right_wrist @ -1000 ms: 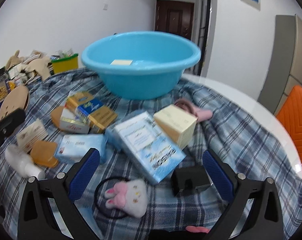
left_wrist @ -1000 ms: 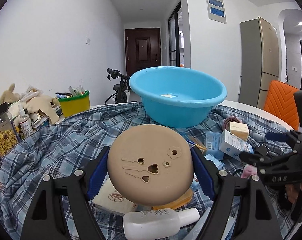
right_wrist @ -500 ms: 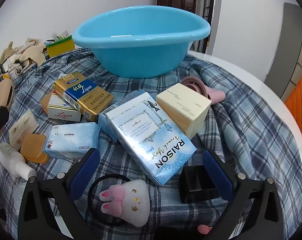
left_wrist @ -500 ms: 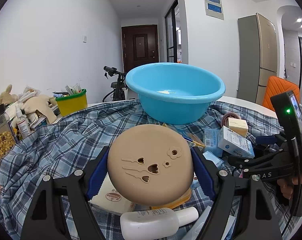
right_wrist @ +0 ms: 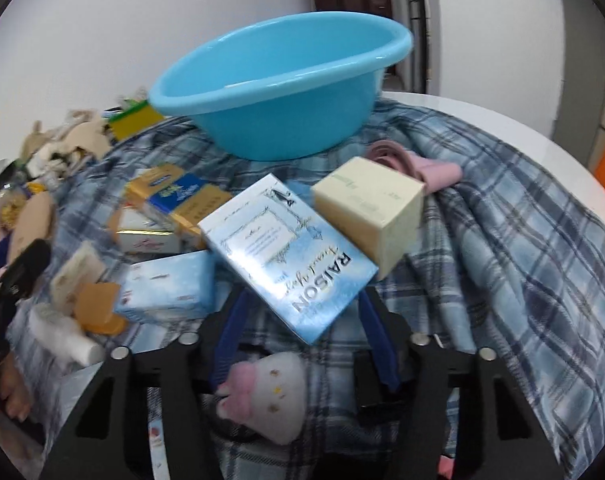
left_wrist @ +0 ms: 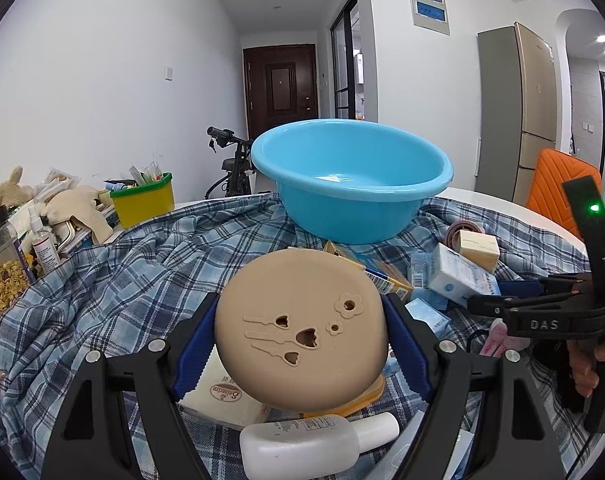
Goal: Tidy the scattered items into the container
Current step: 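Lower the right tool onto the white RAISON box and close on it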
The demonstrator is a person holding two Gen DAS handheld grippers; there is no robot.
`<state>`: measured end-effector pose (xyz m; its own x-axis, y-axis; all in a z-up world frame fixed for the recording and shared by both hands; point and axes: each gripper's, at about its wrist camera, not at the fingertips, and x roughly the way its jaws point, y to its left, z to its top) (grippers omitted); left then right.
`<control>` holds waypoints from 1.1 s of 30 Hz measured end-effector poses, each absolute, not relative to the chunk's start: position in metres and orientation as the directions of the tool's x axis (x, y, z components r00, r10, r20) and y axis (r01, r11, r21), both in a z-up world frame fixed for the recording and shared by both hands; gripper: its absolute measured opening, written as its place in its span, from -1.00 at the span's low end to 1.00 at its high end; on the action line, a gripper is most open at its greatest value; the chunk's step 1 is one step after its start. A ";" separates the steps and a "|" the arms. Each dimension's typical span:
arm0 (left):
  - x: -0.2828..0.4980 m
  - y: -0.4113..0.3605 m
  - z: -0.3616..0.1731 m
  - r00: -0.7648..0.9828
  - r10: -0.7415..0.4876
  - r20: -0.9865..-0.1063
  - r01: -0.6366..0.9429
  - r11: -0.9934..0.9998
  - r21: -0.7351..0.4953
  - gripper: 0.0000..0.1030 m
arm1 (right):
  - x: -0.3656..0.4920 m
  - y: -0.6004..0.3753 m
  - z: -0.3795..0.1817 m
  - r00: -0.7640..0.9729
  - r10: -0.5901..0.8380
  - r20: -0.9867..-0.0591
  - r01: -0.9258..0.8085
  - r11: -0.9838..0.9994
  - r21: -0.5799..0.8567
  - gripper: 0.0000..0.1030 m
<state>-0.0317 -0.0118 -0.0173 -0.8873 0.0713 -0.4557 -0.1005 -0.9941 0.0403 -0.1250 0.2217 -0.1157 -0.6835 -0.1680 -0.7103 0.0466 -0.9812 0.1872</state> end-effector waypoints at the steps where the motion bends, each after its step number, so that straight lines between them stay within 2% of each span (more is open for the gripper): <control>1: -0.032 -0.012 -0.017 -0.887 0.071 -0.456 -0.101 -0.994 0.041 0.58 | -0.124 0.219 -0.116 -0.681 -0.185 -0.708 0.068 -0.979 0.191 -0.03; 6: -0.032 -0.011 -0.018 -0.886 0.071 -0.457 -0.103 -0.994 0.044 0.58 | -0.119 0.208 -0.116 -0.672 -0.237 -0.701 0.133 -0.971 0.200 -0.16; 9: -0.032 -0.011 -0.018 -0.887 0.072 -0.456 -0.103 -0.994 0.043 0.58 | -0.115 0.206 -0.113 -0.677 -0.259 -0.689 0.160 -0.965 0.206 -0.17; 11: -0.031 -0.011 -0.018 -0.887 0.073 -0.457 -0.104 -0.994 0.044 0.58 | -0.112 0.206 -0.110 -0.698 -0.218 -0.682 0.137 -0.976 0.171 -0.14; 13: -0.032 -0.011 -0.018 -0.886 0.074 -0.458 -0.107 -0.993 0.046 0.58 | -0.111 0.206 -0.106 -0.726 -0.157 -0.670 0.103 -0.987 0.120 0.24; 14: -0.032 -0.011 -0.018 -0.885 0.075 -0.459 -0.108 -0.993 0.047 0.58 | -0.111 0.206 -0.105 -0.735 -0.140 -0.663 0.094 -0.990 0.105 0.49; 15: -0.032 -0.011 -0.018 -0.885 0.076 -0.459 -0.110 -0.993 0.048 0.58 | -0.113 0.206 -0.104 -0.739 -0.137 -0.660 0.095 -0.991 0.100 0.52; 25: -0.032 -0.011 -0.017 -0.887 0.077 -0.456 -0.112 -0.992 0.052 0.58 | -0.130 0.207 -0.114 -0.688 -0.149 -0.710 0.107 -0.989 0.104 0.51; 26: -0.032 -0.011 -0.017 -0.886 0.077 -0.456 -0.112 -0.992 0.052 0.58 | -0.129 0.208 -0.113 -0.689 -0.160 -0.707 0.112 -0.987 0.113 0.40; 27: -0.032 -0.011 -0.017 -0.886 0.076 -0.457 -0.112 -0.992 0.052 0.58 | -0.128 0.209 -0.113 -0.691 -0.177 -0.701 0.123 -0.984 0.127 0.20; 28: -0.032 -0.011 -0.017 -0.886 0.076 -0.458 -0.112 -0.992 0.053 0.58 | -0.127 0.210 -0.113 -0.690 -0.200 -0.696 0.138 -0.980 0.145 0.11; 33: -0.032 -0.011 -0.016 -0.885 0.076 -0.460 -0.114 -0.992 0.055 0.58 | -0.119 0.205 -0.115 -0.651 -0.317 -0.690 0.230 -0.948 0.219 0.11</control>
